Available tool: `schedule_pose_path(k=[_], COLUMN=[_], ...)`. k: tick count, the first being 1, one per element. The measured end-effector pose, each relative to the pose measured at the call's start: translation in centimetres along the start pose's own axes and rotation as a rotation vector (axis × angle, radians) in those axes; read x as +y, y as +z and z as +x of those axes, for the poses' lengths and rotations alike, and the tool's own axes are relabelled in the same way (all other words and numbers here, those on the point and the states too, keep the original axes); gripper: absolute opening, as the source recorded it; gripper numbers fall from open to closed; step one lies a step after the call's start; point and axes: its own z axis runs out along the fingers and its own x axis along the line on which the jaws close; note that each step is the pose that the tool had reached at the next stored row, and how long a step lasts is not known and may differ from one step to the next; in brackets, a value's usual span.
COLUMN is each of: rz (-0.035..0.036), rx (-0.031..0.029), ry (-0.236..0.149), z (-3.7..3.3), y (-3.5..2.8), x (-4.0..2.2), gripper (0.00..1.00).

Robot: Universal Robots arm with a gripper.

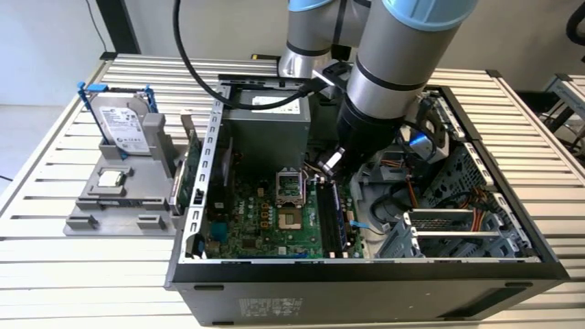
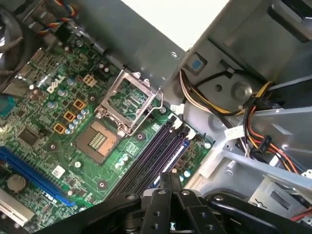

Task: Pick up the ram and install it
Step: 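Press down the ram until it locks into place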

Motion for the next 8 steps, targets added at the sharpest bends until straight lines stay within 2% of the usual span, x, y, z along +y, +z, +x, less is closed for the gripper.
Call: schedule_pose_path(k=[8], rz=[-0.0063], rx=[0.0082], ry=[-0.100], z=[0.00], y=[0.00], x=[0.00], gripper=[0.00])
